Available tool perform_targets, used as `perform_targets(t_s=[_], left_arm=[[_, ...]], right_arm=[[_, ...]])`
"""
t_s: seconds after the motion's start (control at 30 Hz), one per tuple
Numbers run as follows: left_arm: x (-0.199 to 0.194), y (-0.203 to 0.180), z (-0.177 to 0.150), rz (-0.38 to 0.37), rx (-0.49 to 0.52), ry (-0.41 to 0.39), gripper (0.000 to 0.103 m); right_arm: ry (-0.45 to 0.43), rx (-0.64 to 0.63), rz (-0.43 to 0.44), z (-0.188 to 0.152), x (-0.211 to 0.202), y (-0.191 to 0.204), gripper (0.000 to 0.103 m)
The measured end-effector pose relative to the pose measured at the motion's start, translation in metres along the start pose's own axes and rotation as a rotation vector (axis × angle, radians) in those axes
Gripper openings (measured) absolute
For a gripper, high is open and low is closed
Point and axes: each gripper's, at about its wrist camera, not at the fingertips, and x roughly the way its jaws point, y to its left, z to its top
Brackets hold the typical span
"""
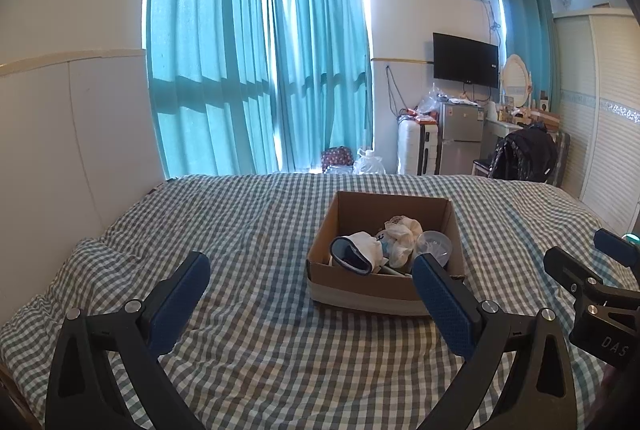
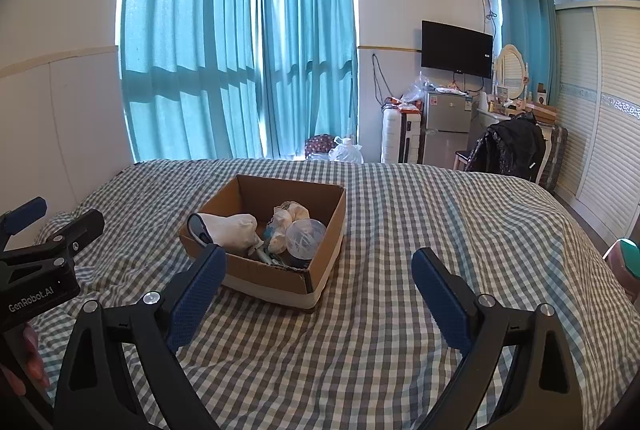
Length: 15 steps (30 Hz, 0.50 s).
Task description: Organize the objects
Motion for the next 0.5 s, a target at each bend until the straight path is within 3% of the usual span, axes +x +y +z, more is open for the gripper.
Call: perform_targets(t_s=[0.5], left_arm=[[-0.0001,0.0005,-0.0010,-0.001,0.000,0.006,0.103]], right_arm=[[0.008,-0.004,0.002,0.0004,0.0007,0.0050,0.094]])
